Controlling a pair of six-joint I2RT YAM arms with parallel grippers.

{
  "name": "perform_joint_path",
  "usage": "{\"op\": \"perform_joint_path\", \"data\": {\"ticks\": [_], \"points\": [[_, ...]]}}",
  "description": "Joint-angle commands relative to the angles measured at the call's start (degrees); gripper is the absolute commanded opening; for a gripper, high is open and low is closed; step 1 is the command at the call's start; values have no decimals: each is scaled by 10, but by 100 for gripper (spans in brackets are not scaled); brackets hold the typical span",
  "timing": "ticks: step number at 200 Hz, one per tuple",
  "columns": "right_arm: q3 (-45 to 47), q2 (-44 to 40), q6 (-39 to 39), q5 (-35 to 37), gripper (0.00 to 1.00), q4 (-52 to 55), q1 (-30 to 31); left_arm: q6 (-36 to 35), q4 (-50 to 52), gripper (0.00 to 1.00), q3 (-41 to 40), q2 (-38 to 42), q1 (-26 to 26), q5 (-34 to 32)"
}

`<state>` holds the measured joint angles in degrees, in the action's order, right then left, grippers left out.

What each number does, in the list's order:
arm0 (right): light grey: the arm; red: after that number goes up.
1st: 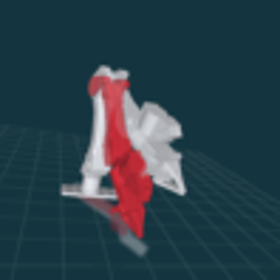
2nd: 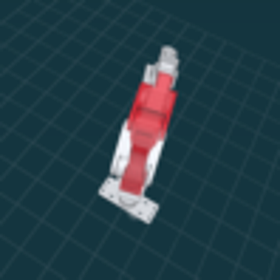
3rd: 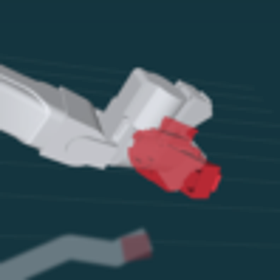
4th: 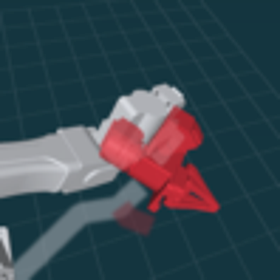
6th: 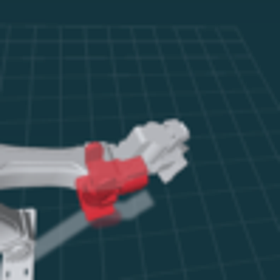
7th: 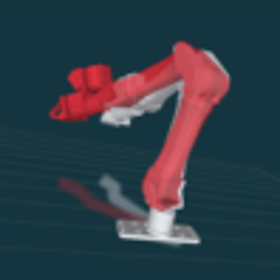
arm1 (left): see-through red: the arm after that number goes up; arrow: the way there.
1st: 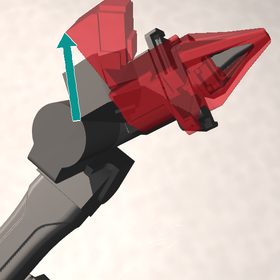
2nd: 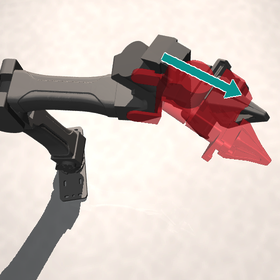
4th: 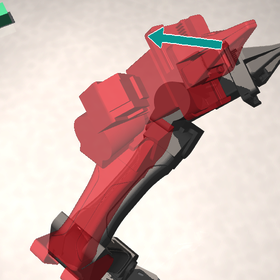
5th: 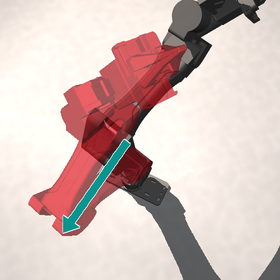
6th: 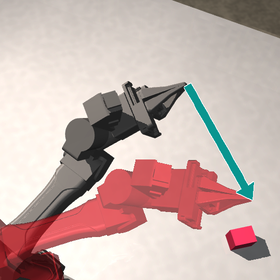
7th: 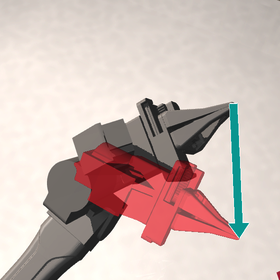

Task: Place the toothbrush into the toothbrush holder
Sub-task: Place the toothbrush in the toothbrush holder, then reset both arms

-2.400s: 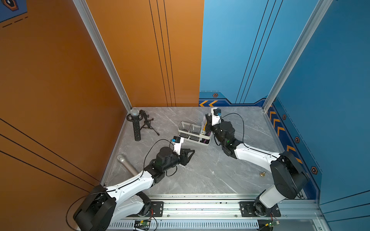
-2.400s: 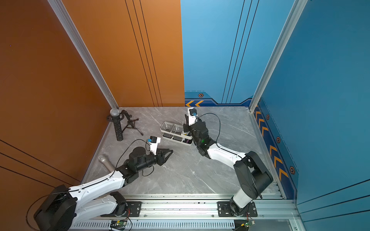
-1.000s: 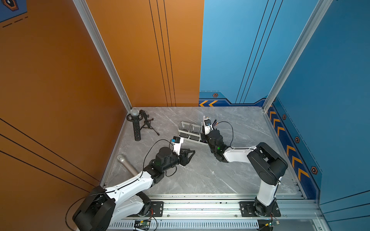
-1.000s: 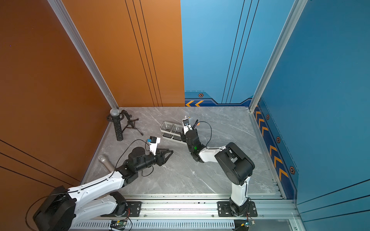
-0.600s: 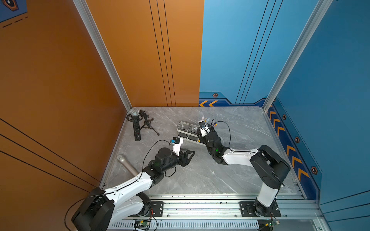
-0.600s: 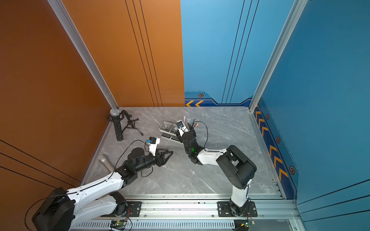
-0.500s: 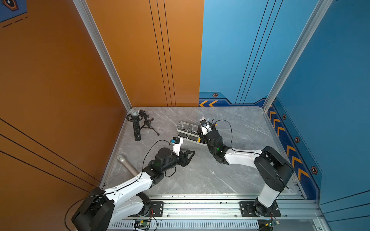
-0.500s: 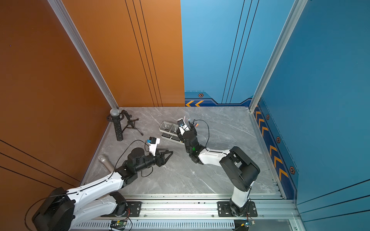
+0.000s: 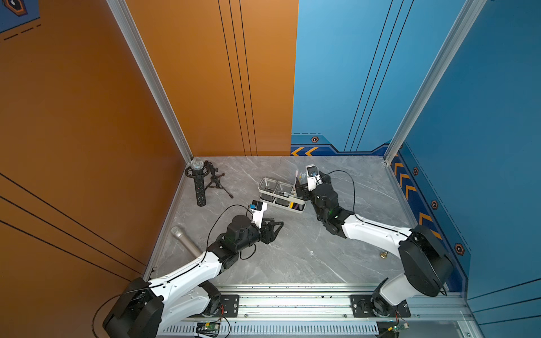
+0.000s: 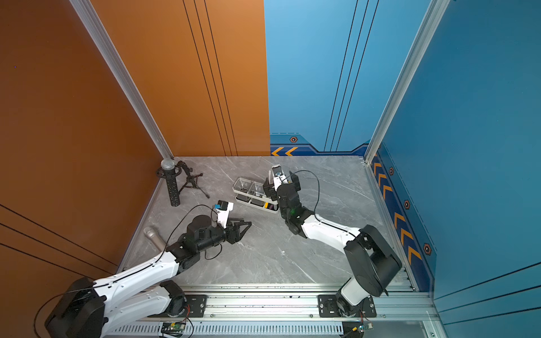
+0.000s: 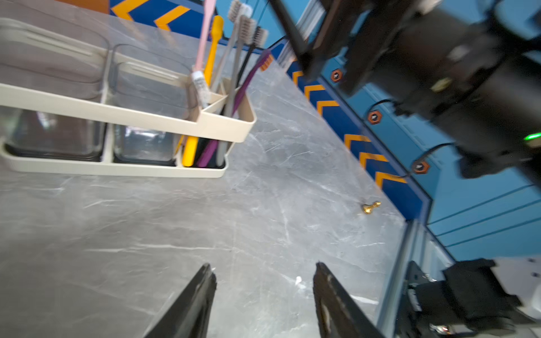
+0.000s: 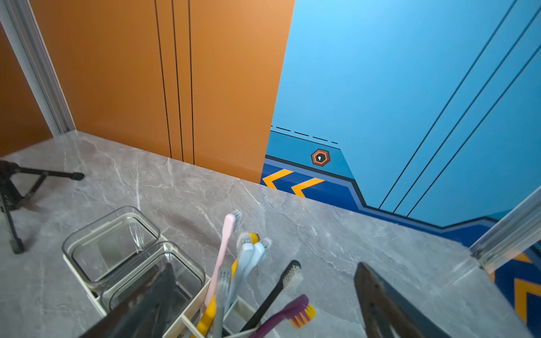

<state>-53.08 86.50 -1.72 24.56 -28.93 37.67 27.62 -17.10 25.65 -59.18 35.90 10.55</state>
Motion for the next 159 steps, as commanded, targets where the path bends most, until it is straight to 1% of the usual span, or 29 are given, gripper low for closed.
{"op": "perform_joint_path", "data": {"ticks": [1, 9, 16, 23, 32, 42, 54, 66, 83, 93, 107, 122, 135, 151, 159], "points": [[-19, -49, 114, -92, 100, 191, -49, -64, 183, 59, 65, 22, -8, -113], [-23, -55, 124, -108, 100, 241, -67, -86, 220, 62, 82, 32, -8, -154], [-25, -60, 131, -105, 100, 272, -82, -107, 236, 65, 91, 43, -9, -190], [-24, -65, 142, -83, 100, 303, -96, -127, 237, 68, 91, 55, -10, -234], [-29, -70, 161, -32, 100, 352, -113, -147, 229, 70, 87, 71, -12, -291], [-27, -81, 157, -9, 100, 397, -133, -166, 216, 71, 79, 86, -18, -341], [7, -108, 144, -5, 100, 396, -156, -190, 170, 72, 55, 100, -26, -386], [74, -148, 127, -3, 100, 317, -174, -211, 101, 74, 16, 103, -38, -410], [176, -203, 116, -6, 100, 200, -205, -247, 21, 75, -30, 88, -67, -423], [219, -226, 99, -13, 100, 152, -226, -258, 17, 76, -32, 71, -90, -419], [253, -239, 86, 7, 100, 107, -257, -271, 11, 77, -28, 48, -109, -412], [264, -217, 81, 23, 100, 73, -294, -289, -37, 77, -35, 19, -134, -385], [267, -180, 74, 17, 100, 36, -318, -303, -77, 79, -37, -12, -164, -359], [260, -125, 72, 29, 100, -6, -326, -286, -107, 79, -31, -60, -224, -322], [248, -102, 67, 20, 100, -6, -326, -277, -128, 80, -35, -88, -257, -295]]}}
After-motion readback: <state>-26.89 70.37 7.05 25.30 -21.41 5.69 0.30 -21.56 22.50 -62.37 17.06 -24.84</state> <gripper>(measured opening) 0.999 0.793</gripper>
